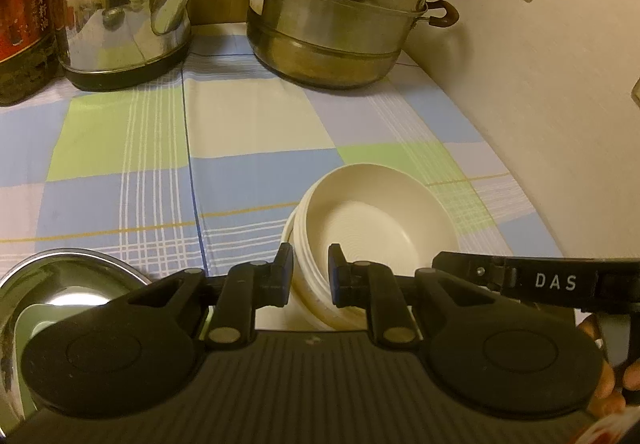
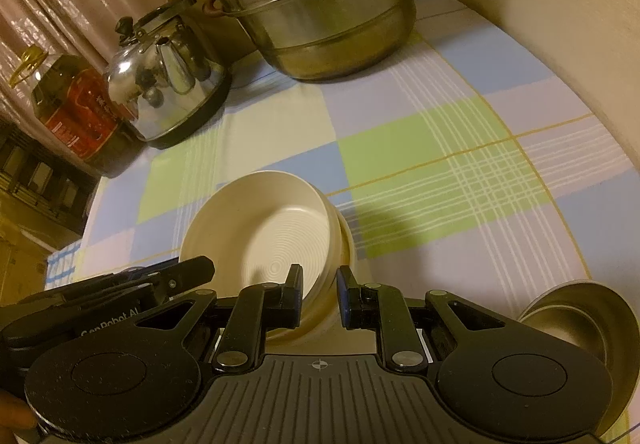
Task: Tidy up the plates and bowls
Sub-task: 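Lower the cream bowls into the white floral bowl and open the right tool, then move the right tool to the small steel cup and grip its rim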
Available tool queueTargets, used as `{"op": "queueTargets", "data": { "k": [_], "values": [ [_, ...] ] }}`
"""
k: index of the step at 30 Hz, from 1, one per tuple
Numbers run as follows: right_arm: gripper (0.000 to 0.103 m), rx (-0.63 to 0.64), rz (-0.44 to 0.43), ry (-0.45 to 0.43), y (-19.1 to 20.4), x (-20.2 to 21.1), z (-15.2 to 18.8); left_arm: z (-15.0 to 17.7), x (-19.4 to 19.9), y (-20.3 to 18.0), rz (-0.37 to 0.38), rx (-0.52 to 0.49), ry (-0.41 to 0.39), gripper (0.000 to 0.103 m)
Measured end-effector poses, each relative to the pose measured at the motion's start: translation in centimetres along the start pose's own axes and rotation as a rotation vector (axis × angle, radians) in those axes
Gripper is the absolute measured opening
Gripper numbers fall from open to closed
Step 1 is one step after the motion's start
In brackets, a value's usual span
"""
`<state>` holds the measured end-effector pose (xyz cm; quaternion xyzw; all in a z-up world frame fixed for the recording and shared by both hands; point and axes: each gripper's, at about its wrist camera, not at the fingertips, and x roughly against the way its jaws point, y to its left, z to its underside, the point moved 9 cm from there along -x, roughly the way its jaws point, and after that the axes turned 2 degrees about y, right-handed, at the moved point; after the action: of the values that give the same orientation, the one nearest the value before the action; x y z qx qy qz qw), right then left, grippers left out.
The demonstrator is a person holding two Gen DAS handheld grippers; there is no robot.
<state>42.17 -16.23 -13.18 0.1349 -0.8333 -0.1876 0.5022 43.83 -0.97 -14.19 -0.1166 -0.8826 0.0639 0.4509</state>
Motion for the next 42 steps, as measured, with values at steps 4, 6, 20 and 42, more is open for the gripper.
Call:
{"op": "queueTargets", "data": {
  "k": [4,6,20,42],
  "values": [
    [0.042,0.009,0.006,-0.034,0.1,0.8,-0.1,-0.3,0.9,-0.1,-0.009,0.001,-0.023,0.016],
    [0.048,0.01,-0.006,-0.058,0.3,1.6,-0.1,-0.5,1.7,-0.2,-0.015,0.002,-0.042,0.016],
    [0.051,-0.001,-0.071,-0.089,1.2,7.6,4.2,3.7,8.7,-2.0,-0.01,0.005,-0.047,0.023],
    [0.053,0.03,-0.047,-0.028,-1.3,13.8,16.2,15.1,14.9,-6.3,-0.037,0.015,-0.015,0.023]
  ]
}}
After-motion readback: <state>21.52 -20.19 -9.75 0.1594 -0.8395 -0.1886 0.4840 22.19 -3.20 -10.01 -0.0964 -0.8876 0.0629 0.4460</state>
